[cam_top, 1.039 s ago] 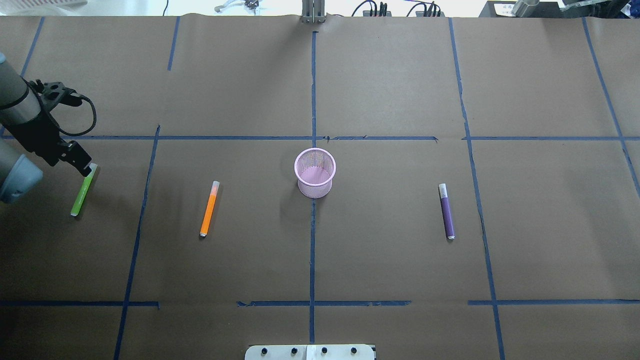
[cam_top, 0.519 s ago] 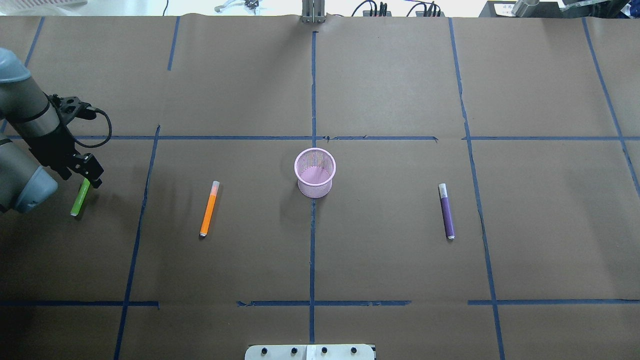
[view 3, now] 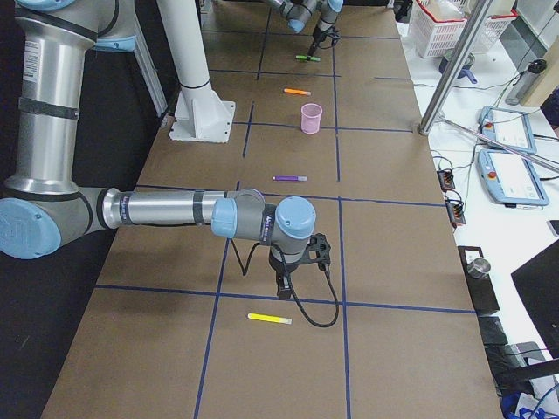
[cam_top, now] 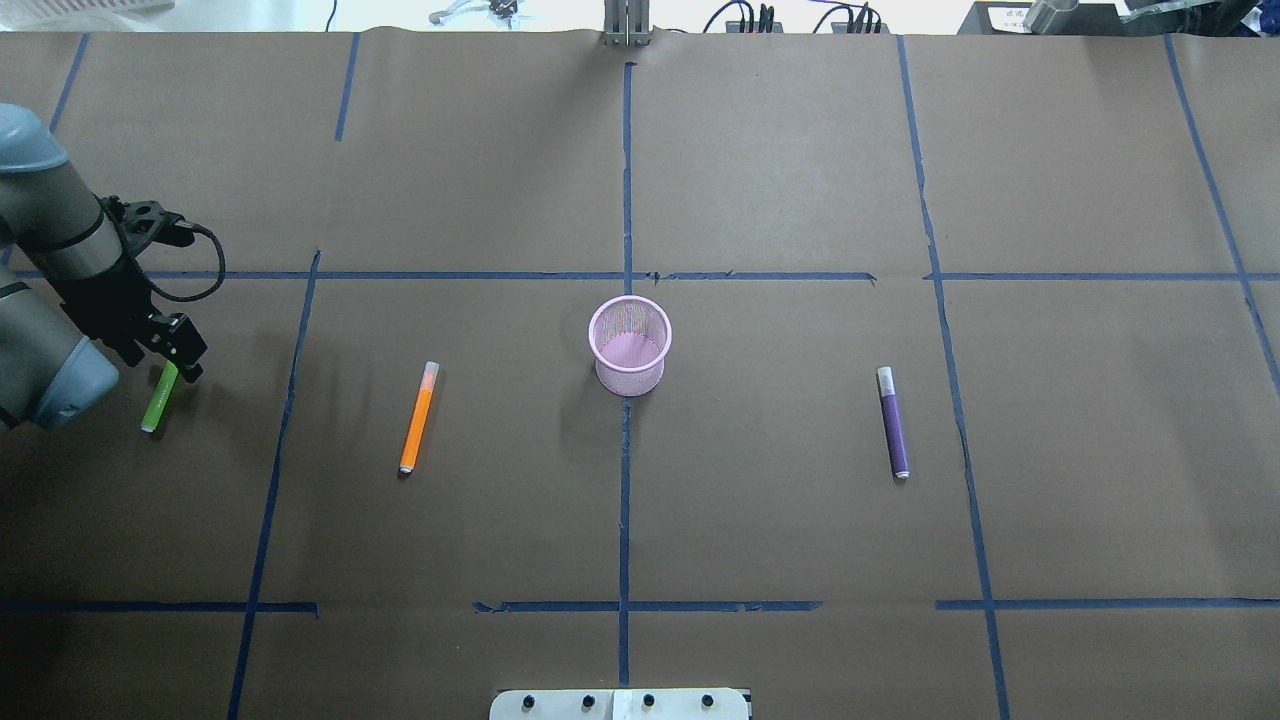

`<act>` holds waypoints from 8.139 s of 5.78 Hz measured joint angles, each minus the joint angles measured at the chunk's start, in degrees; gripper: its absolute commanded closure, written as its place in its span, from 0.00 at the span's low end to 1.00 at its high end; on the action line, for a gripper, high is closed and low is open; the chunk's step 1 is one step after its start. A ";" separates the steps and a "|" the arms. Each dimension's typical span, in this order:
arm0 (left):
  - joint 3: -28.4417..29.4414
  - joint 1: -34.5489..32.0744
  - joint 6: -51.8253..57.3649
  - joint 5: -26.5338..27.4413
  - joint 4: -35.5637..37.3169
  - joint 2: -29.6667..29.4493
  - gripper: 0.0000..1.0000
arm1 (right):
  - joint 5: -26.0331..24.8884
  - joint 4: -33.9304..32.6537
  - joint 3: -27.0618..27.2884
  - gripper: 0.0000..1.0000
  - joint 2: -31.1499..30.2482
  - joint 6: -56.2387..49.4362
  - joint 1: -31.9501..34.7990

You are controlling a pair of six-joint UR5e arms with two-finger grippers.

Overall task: Collect pens into pen holder
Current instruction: 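Lower the left gripper onto the green marker and grasp it, then lift the green marker with the left gripper and carry it over the pink cup, then lower the green marker into the pink cup and open the left gripper, then raise the left gripper above the cup while the right gripper grasps the yellow marker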

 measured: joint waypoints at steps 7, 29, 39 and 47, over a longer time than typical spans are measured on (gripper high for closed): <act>-0.15 -0.02 2.60 3.14 0.01 -0.34 1.00 | 0.31 0.00 -0.71 0.00 0.00 0.00 0.00; -11.97 33.24 -21.60 73.32 -38.00 -22.03 0.07 | 2.45 14.31 -11.46 0.02 0.32 3.10 -5.07; -11.53 25.89 -32.75 59.01 -36.59 -20.02 0.01 | 3.92 18.54 -29.07 0.24 6.39 20.34 -9.35; -11.47 25.88 -32.75 58.99 -36.84 -19.88 0.01 | 3.80 18.70 -32.23 0.84 7.26 20.41 -9.40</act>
